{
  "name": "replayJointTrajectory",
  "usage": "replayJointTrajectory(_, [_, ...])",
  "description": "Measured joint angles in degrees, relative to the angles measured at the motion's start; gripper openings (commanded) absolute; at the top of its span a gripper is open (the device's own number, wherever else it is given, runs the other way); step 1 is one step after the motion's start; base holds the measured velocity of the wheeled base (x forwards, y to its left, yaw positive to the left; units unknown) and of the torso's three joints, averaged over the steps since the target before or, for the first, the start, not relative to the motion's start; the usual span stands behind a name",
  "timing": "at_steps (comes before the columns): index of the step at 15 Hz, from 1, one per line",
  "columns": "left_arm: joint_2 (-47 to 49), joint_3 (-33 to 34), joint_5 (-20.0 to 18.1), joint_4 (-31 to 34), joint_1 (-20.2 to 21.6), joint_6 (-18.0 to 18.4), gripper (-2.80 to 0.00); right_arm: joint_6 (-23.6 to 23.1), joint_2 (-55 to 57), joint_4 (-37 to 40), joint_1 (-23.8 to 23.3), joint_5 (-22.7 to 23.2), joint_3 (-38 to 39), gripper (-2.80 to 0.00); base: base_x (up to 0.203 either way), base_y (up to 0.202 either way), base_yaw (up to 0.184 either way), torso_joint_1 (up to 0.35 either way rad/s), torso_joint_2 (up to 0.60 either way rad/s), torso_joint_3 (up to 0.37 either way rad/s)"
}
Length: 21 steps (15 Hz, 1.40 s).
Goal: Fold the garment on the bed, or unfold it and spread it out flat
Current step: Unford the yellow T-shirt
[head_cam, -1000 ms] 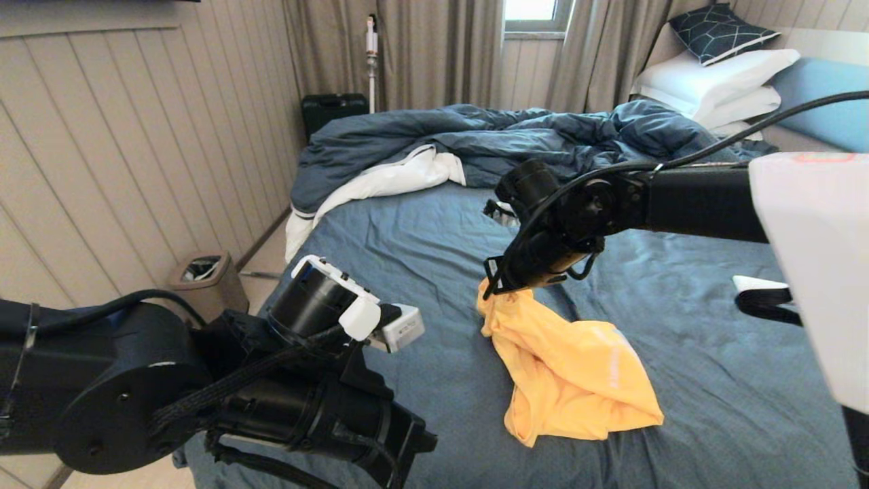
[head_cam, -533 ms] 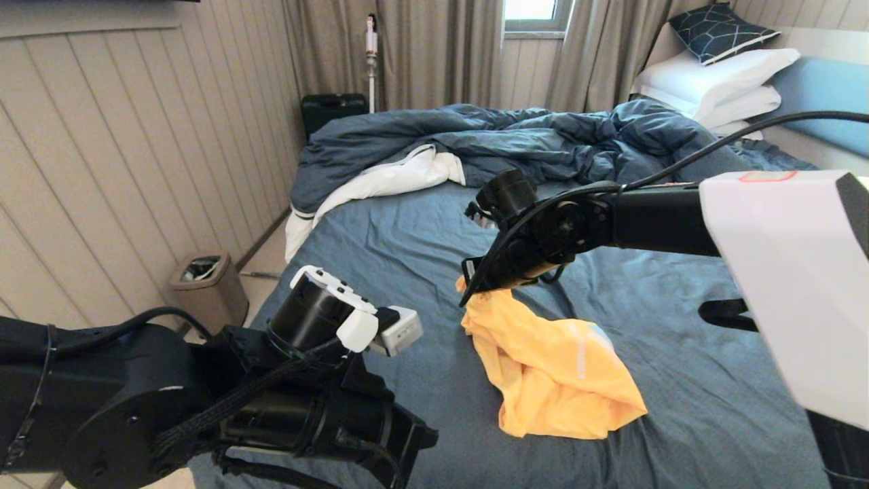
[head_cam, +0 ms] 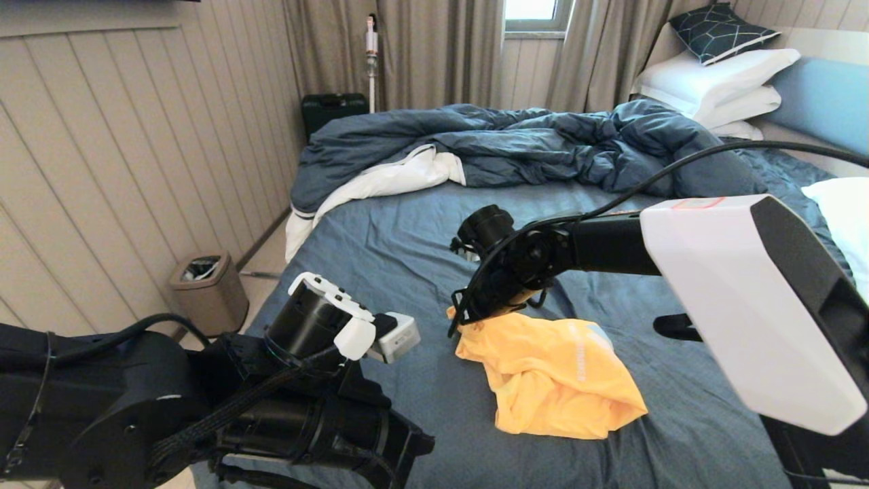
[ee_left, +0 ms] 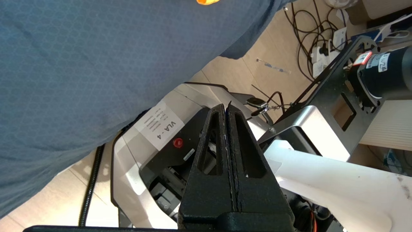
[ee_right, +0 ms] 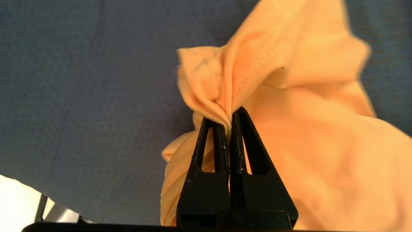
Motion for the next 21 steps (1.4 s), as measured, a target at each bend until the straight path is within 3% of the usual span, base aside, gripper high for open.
replayJointTrajectory(3, [0.00,0.29,-0.07,-0.02,-0.02,-0.05,-2.80,-0.63,0.93,-0.06,0.07,-0.07,0.00,-2.80,0.000,0.000,0.000,0.000,0.00,0.000])
replayJointTrajectory(4, [-0.05,0.57,-0.16,-0.08,0.00,-0.08,-2.80,-0.76,1.33,-0.05,0.43,-0.27,0.00,0.00,0.000,0.000,0.000,0.000,0.00,0.000])
replayJointTrajectory(12, [-4.48,8.64,0.96,-9.12,0.65,-0.31,-2.80,-1.29,3.07,-0.09,3.57,-0.50,0.00,0.00,0.000,0.000,0.000,0.000,0.00,0.000])
replayJointTrajectory(21, [-5.18,11.06,0.09,-10.94,2.51,-0.43,-2.80,-1.07,1.96,1.99,5.08,-0.63,0.32,0.00,0.000,0.000,0.000,0.000,0.00,0.000])
